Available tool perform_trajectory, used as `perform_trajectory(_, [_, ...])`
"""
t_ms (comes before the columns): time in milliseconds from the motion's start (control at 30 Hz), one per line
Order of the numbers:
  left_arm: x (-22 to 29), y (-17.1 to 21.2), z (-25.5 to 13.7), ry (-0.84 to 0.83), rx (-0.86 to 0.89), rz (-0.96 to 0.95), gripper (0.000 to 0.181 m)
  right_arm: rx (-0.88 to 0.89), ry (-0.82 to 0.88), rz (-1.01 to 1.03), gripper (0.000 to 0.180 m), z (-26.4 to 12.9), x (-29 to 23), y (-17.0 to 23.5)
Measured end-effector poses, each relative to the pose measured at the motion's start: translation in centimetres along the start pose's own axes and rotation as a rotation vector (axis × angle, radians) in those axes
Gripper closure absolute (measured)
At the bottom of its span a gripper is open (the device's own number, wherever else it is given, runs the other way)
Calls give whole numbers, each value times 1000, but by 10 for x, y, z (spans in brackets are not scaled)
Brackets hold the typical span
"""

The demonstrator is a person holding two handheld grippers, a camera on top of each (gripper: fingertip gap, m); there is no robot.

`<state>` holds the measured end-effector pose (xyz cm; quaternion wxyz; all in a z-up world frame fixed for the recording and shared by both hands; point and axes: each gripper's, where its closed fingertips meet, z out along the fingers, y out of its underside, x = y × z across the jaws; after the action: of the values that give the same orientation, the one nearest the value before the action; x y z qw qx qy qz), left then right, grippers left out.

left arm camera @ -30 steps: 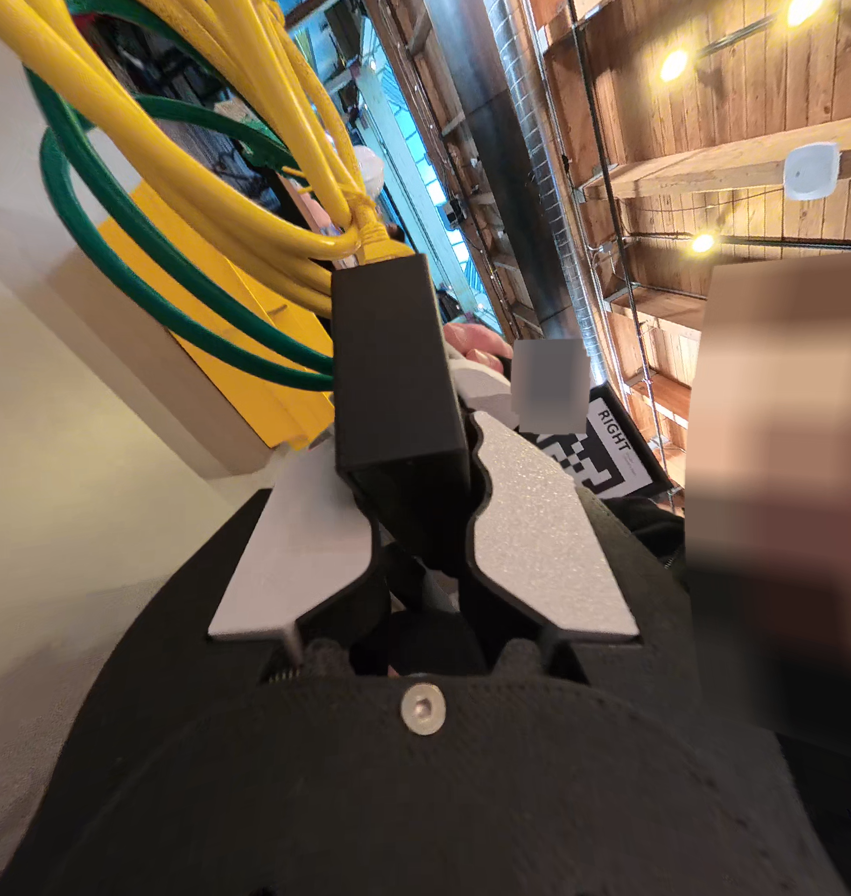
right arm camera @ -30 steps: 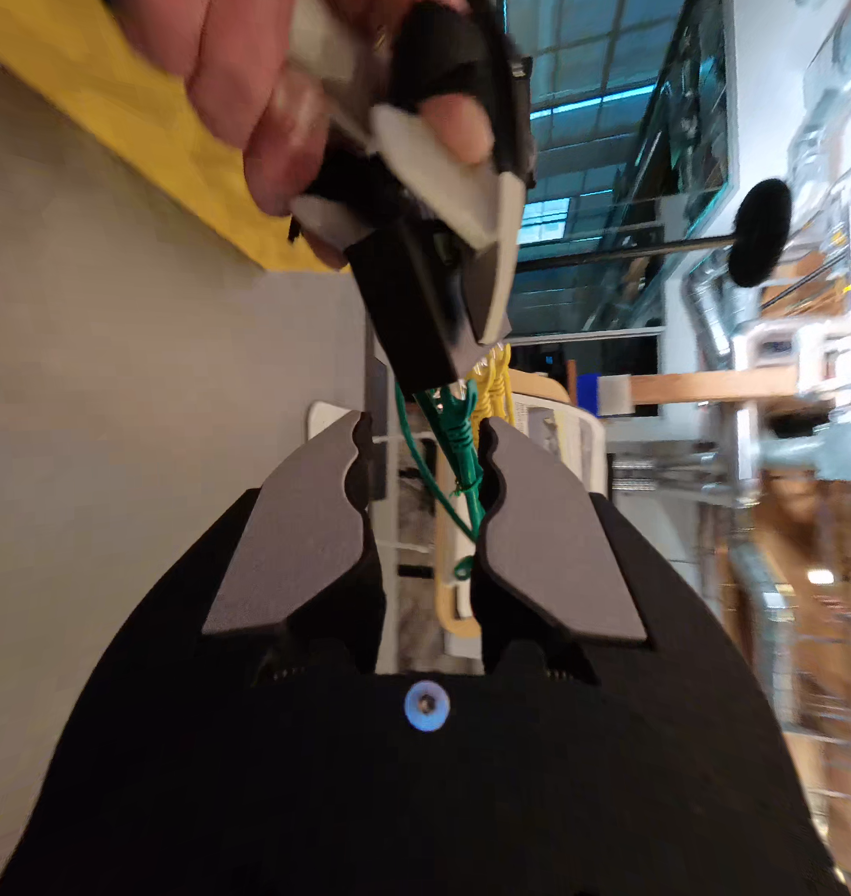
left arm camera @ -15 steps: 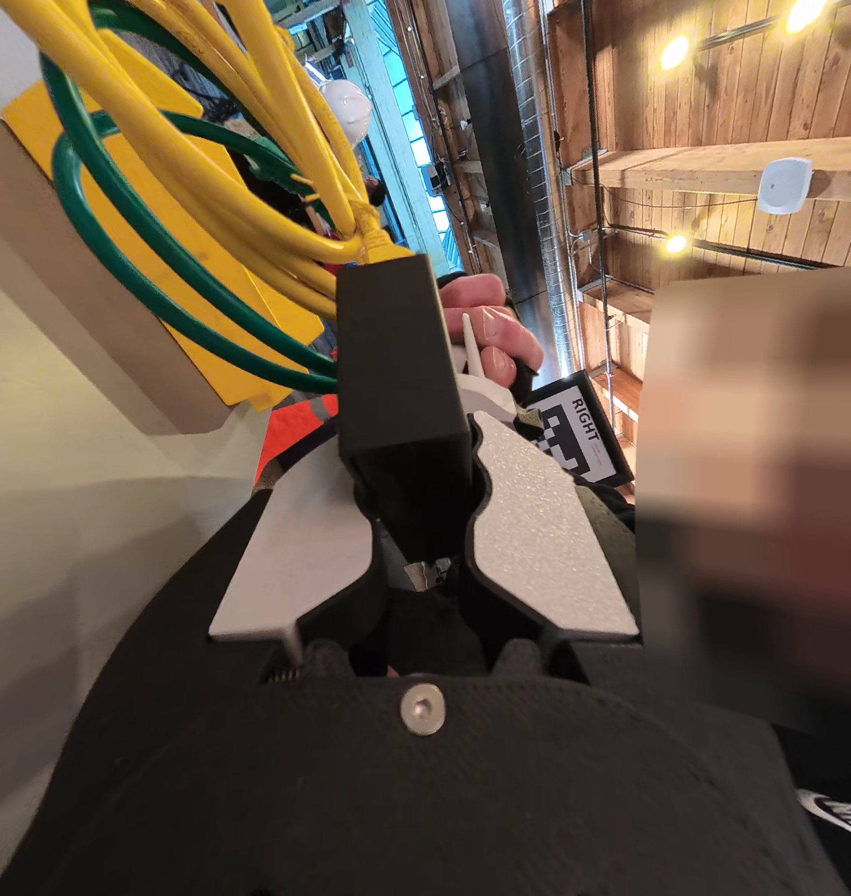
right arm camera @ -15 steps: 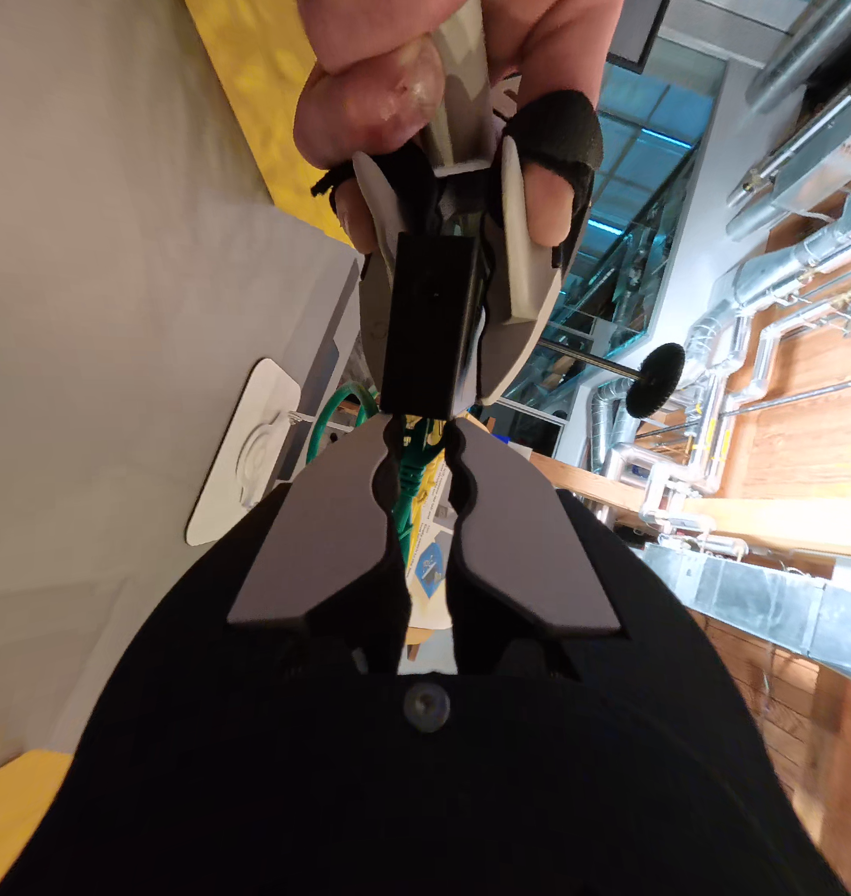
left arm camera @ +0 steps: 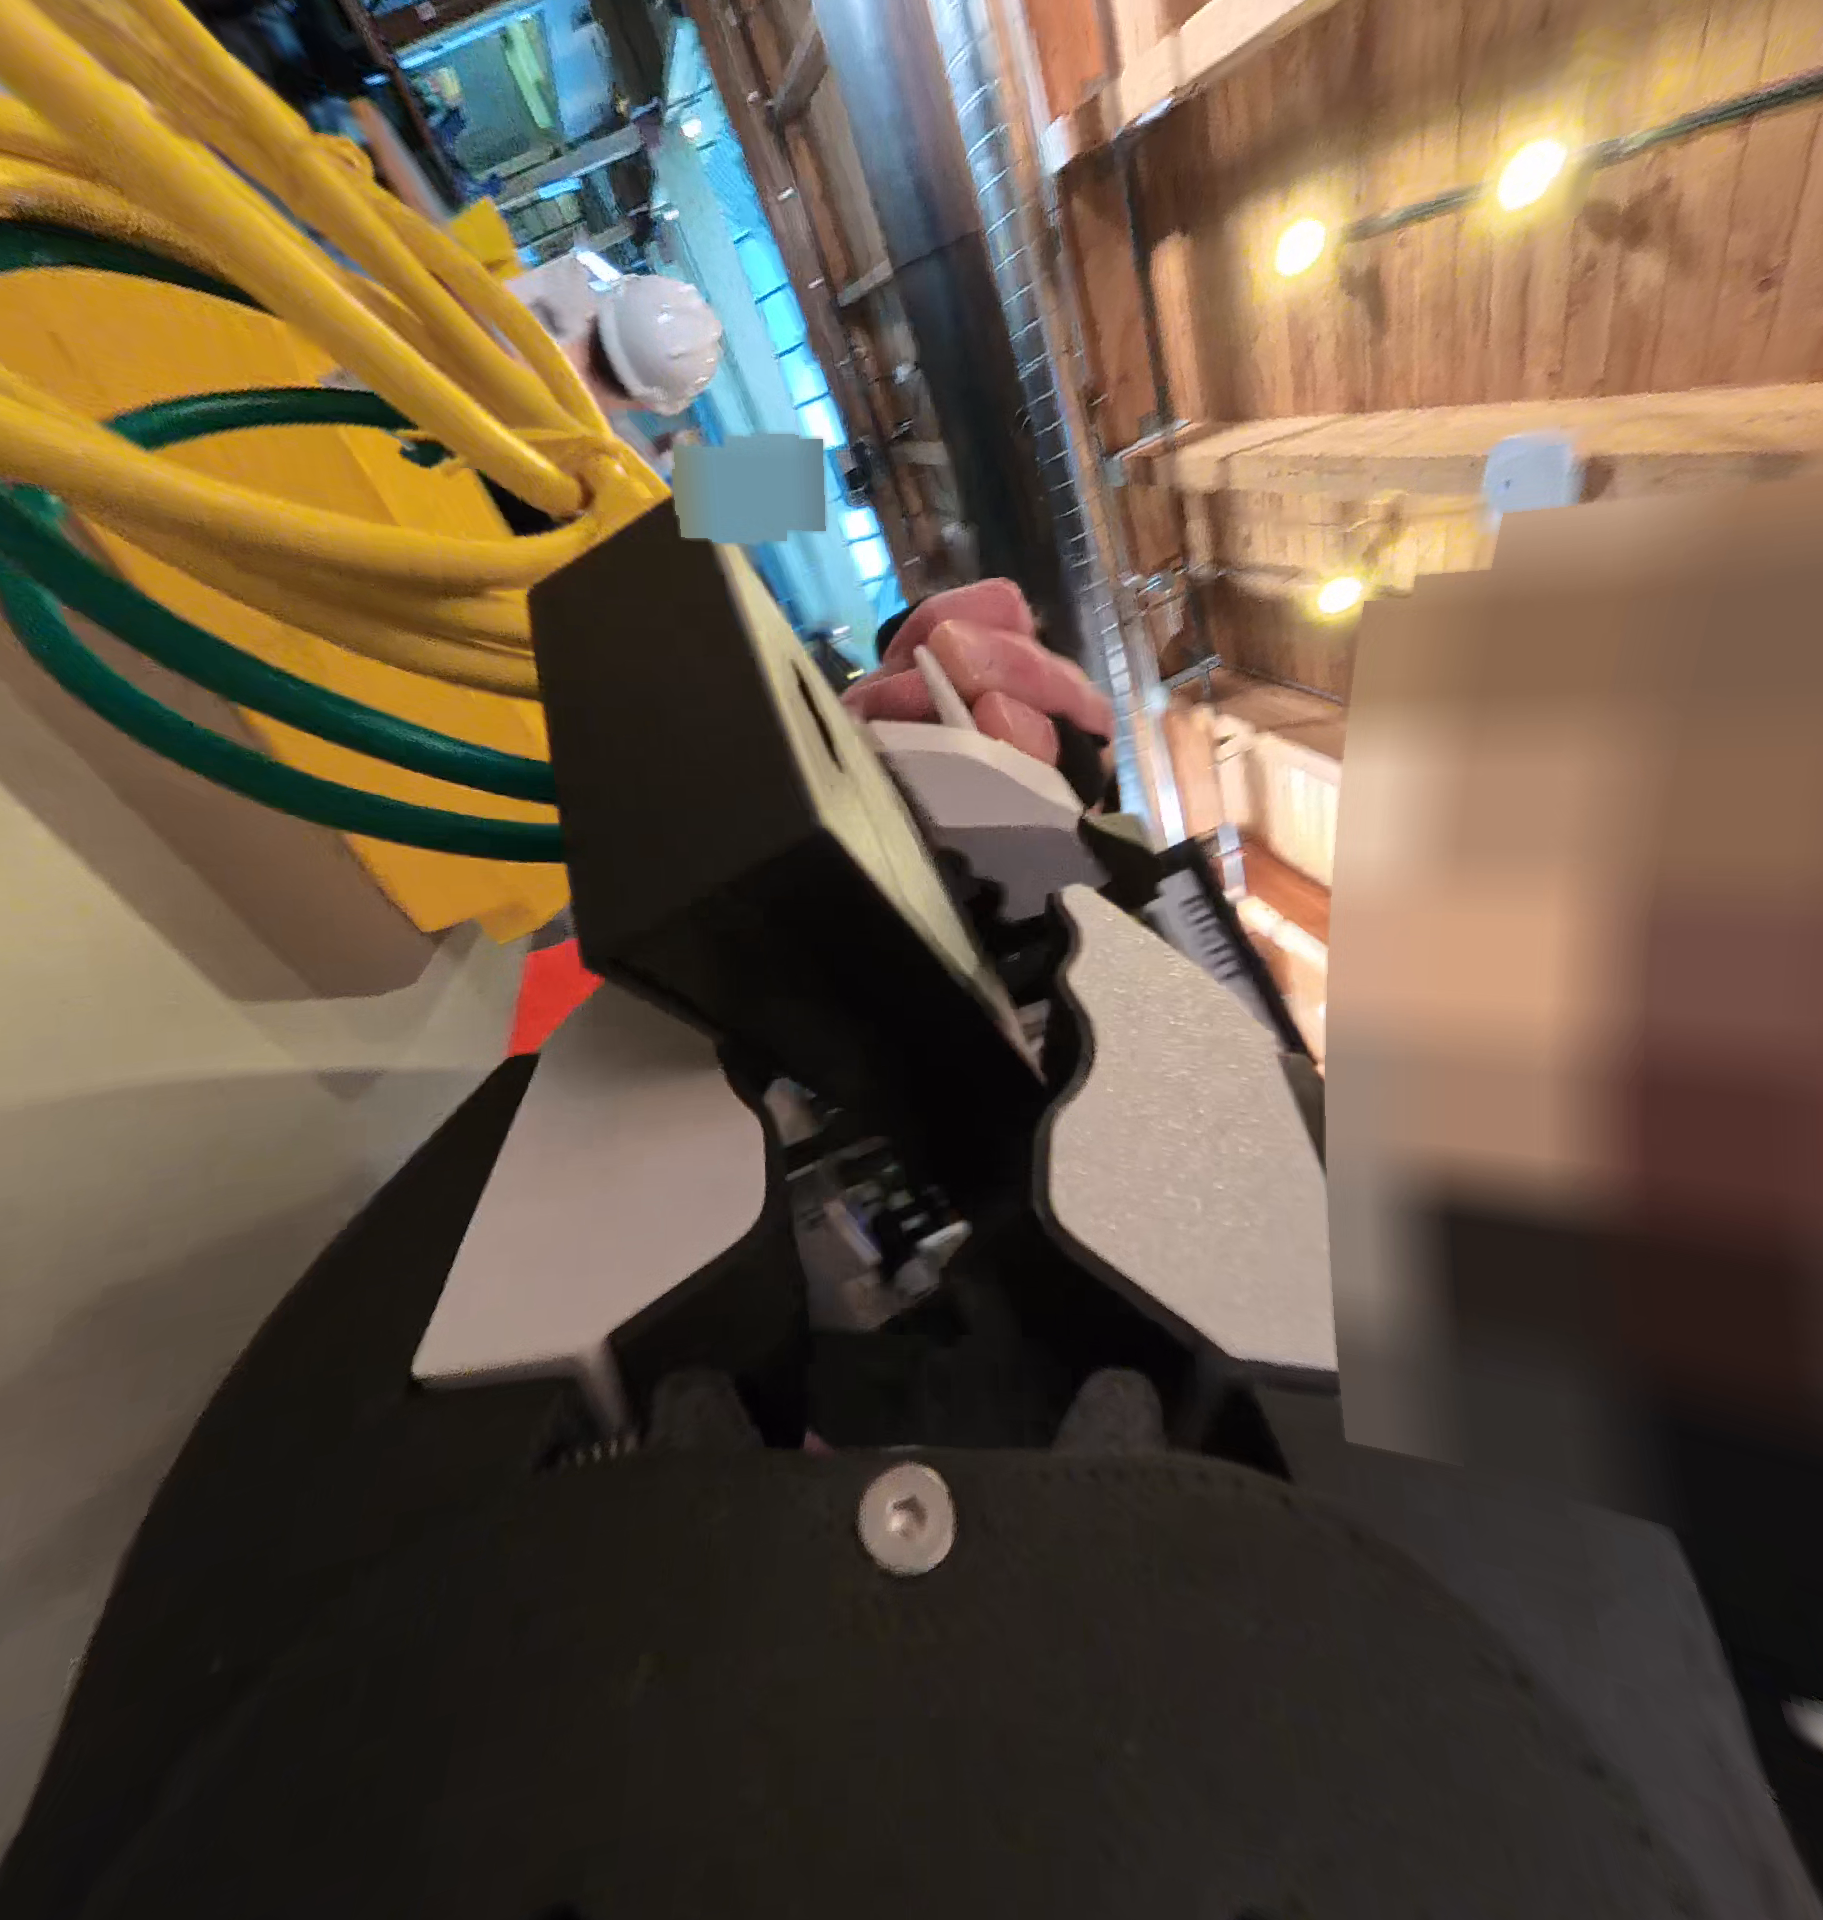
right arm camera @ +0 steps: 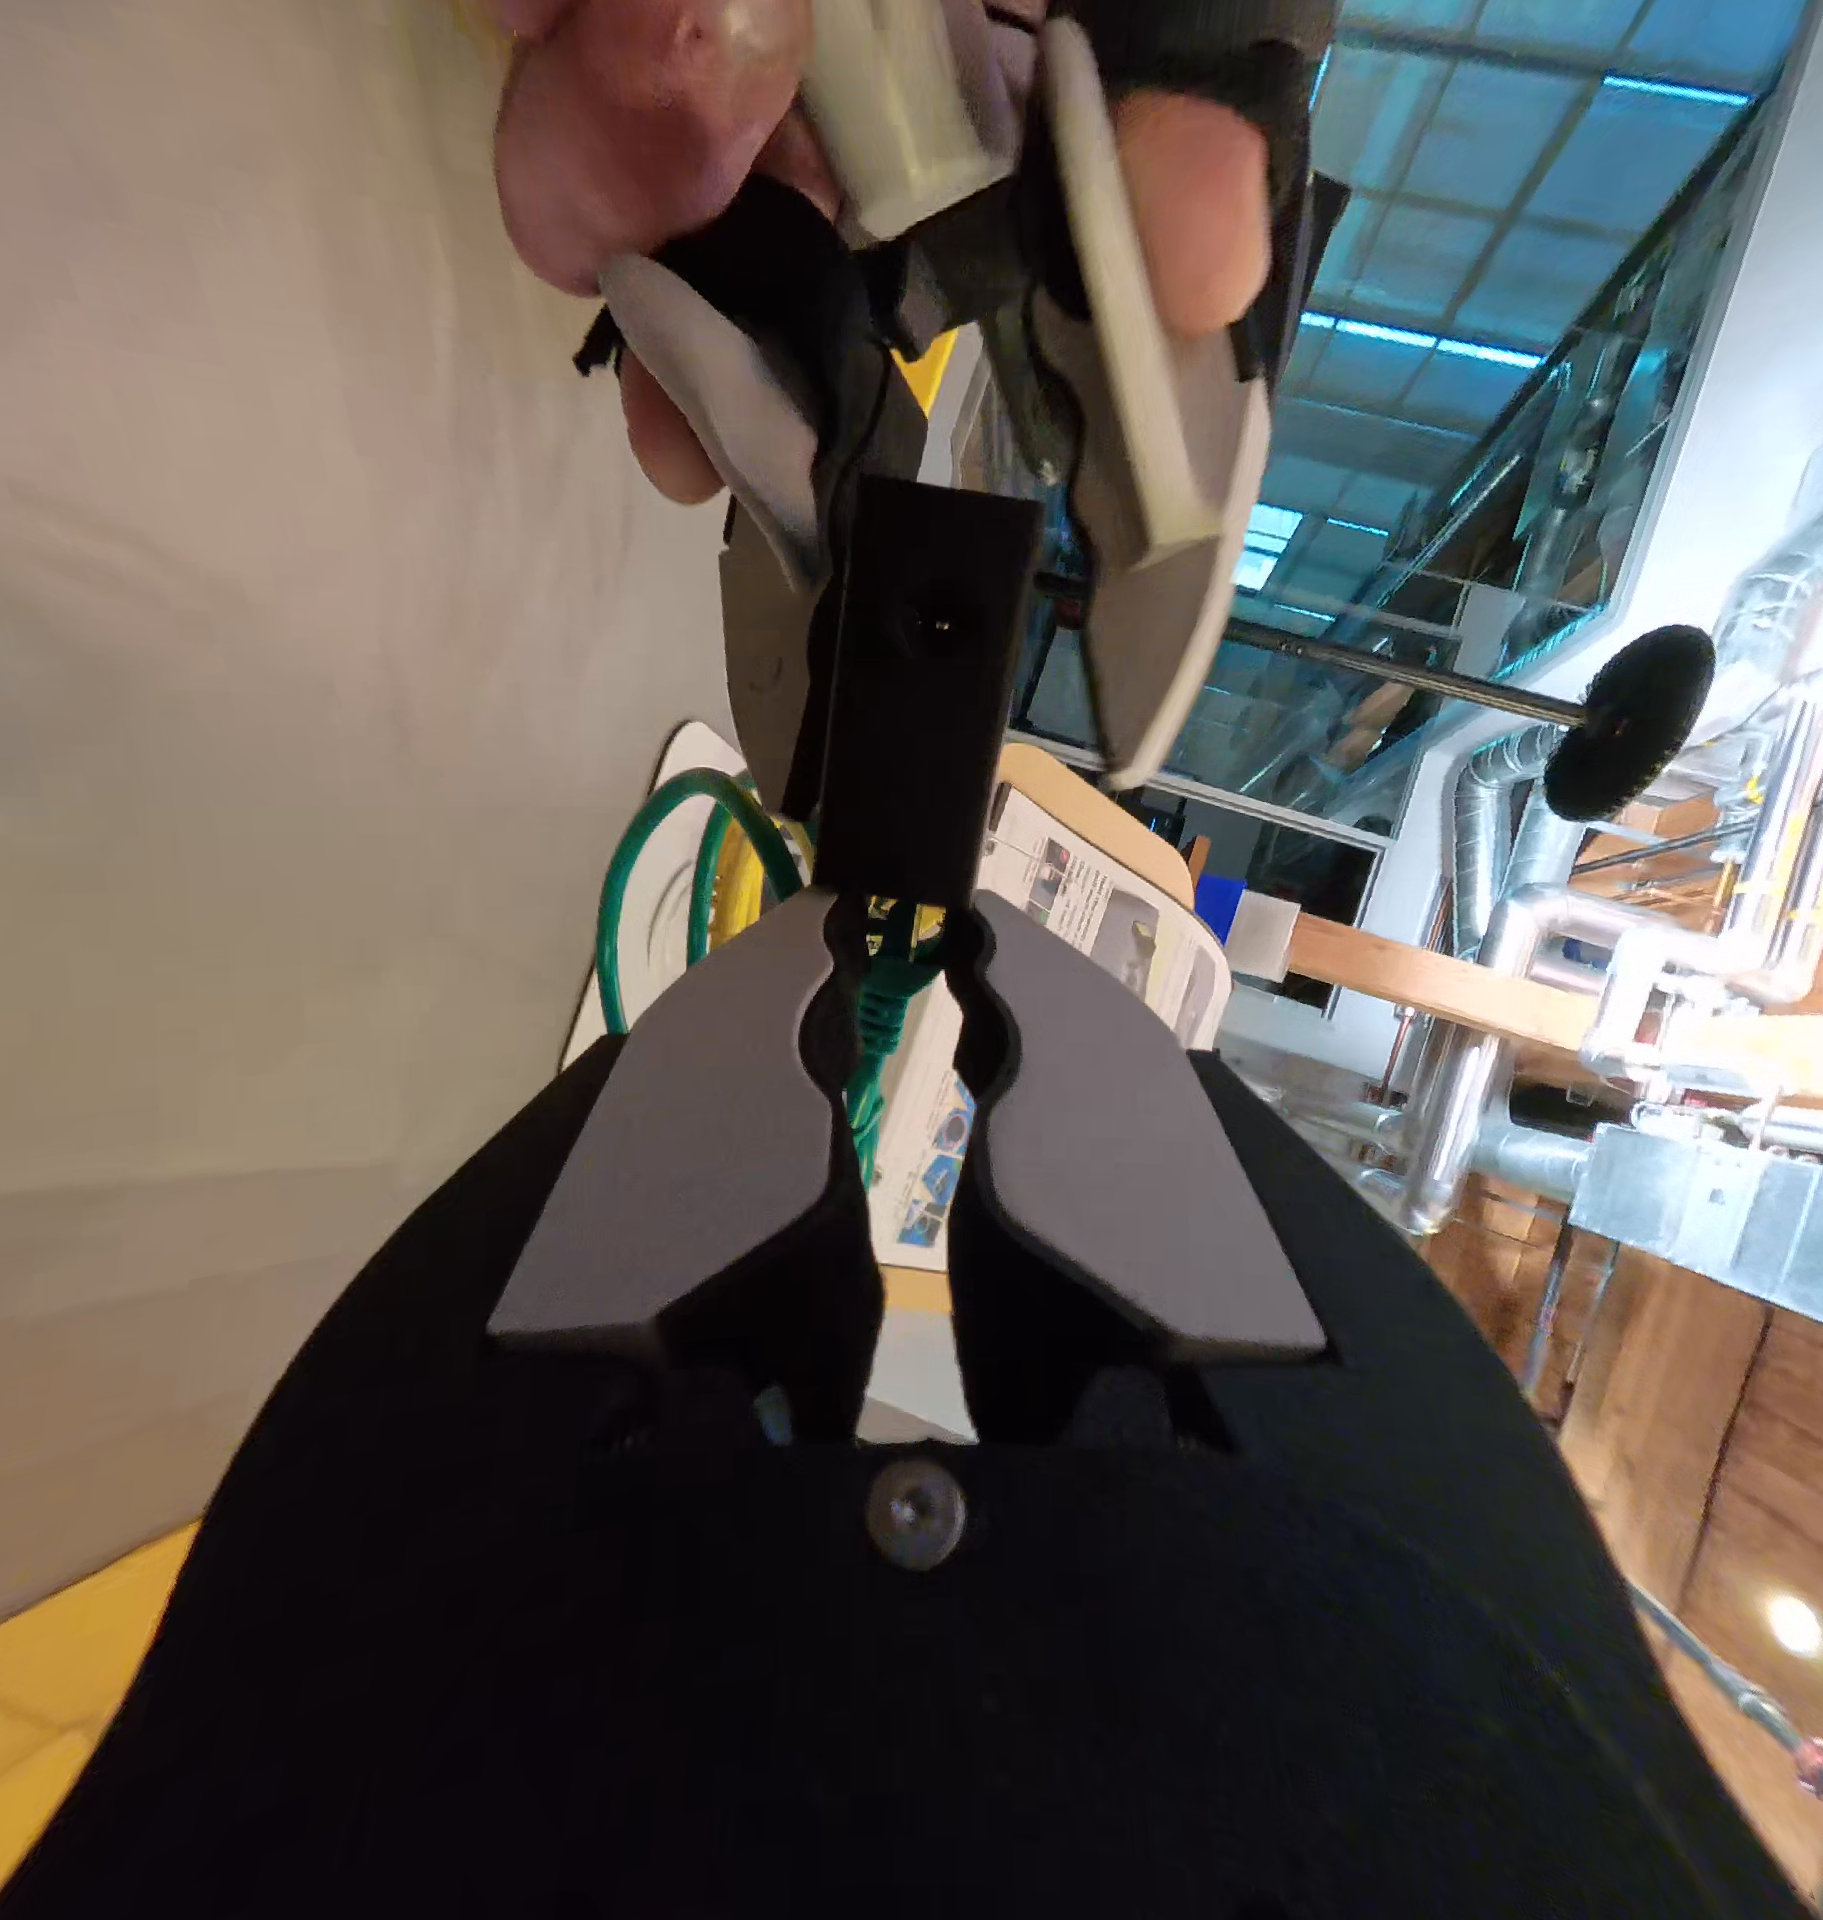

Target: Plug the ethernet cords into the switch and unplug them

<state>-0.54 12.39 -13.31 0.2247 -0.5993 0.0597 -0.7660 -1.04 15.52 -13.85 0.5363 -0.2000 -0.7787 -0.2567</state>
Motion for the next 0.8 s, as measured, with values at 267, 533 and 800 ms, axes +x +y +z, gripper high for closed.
perform_trajectory(267, [-14, -18, -11, -359, -2, 407, 82, 35, -21, 186, 166, -6, 0, 6])
perform_trajectory(533, [-15, -14, 2, -538, -69, 850, 40, 55, -36, 252, 167, -9, 1, 1])
perform_trajectory(800, [-14, -19, -4, -534, -32, 799, 60, 60, -43, 276, 166, -10, 0, -7])
